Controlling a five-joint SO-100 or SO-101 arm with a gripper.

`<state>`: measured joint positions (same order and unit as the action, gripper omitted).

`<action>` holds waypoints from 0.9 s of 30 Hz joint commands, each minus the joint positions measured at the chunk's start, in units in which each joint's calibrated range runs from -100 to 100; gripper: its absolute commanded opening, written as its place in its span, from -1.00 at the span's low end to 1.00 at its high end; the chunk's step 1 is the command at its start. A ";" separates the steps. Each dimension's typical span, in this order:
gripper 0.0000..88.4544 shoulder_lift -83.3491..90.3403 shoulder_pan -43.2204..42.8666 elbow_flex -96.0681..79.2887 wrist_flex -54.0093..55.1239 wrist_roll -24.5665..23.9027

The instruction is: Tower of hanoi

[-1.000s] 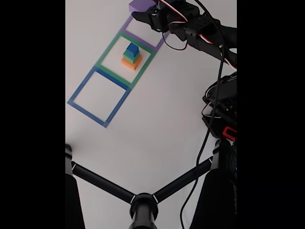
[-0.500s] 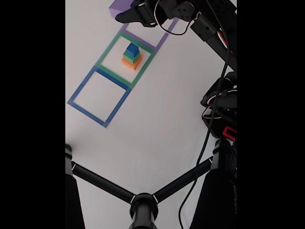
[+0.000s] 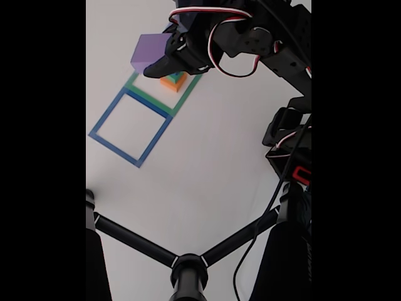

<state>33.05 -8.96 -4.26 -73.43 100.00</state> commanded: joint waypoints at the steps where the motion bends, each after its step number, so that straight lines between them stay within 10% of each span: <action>1: -0.63 2.43 -2.83 3.63 -0.17 0.00; 13: -0.64 4.13 -7.53 -2.64 4.12 0.00; 27: -0.65 1.30 -15.29 -41.01 47.44 0.00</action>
<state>36.01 -22.39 -40.21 -37.64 99.61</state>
